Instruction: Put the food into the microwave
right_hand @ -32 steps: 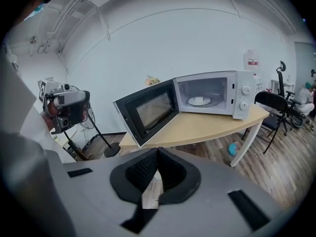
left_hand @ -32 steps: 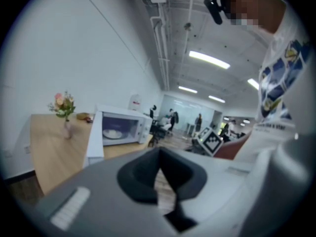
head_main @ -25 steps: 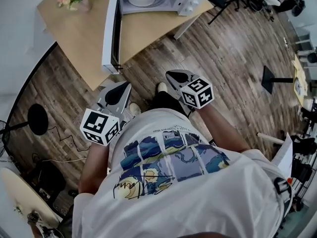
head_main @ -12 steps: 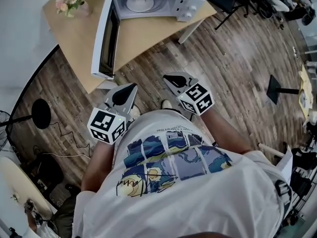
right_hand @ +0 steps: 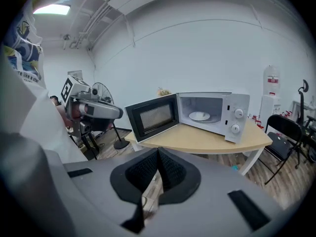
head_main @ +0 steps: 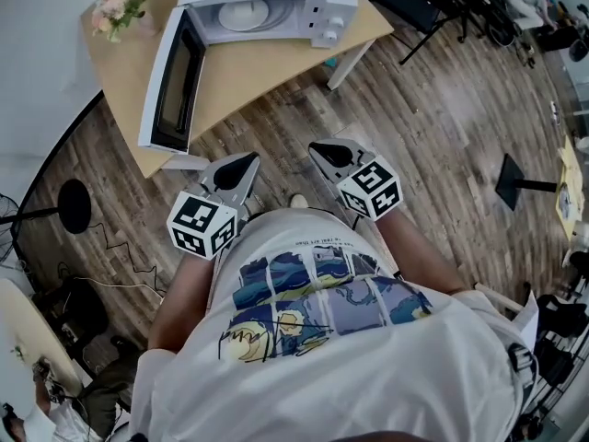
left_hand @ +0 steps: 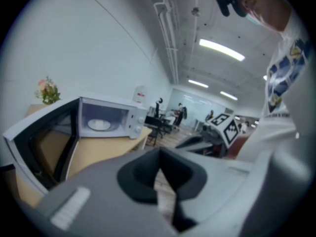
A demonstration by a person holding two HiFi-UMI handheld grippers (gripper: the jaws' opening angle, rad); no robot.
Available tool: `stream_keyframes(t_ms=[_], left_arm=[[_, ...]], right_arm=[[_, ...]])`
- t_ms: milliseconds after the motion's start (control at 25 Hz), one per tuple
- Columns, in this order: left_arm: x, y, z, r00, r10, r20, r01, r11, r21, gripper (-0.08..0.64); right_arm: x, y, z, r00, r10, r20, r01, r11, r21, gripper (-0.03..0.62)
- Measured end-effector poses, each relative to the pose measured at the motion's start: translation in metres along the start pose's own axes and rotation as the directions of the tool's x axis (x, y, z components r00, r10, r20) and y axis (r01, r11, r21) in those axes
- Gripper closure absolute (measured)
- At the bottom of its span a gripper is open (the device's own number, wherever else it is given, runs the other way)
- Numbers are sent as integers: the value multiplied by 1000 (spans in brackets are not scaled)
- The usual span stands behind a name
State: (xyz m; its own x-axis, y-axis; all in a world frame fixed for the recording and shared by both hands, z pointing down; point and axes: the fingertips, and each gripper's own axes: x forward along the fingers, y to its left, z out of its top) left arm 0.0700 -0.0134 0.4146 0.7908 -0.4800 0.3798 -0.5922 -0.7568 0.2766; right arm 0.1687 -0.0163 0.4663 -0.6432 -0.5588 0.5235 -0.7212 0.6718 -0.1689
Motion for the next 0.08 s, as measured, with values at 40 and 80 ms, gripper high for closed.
stream_keyframes(t_ms=[40,80], left_arm=[[5,-2,0,1000,8,-1,-8,1000,-8,551],[11,-5,-1,1000,17,-1,-17,1000,-16,551]], right_arm=[[-6,-5,-3,1000,2,1,-2,1000,3,586],[-12,-10,-6,1000,4,1,-4,1000,6,586]])
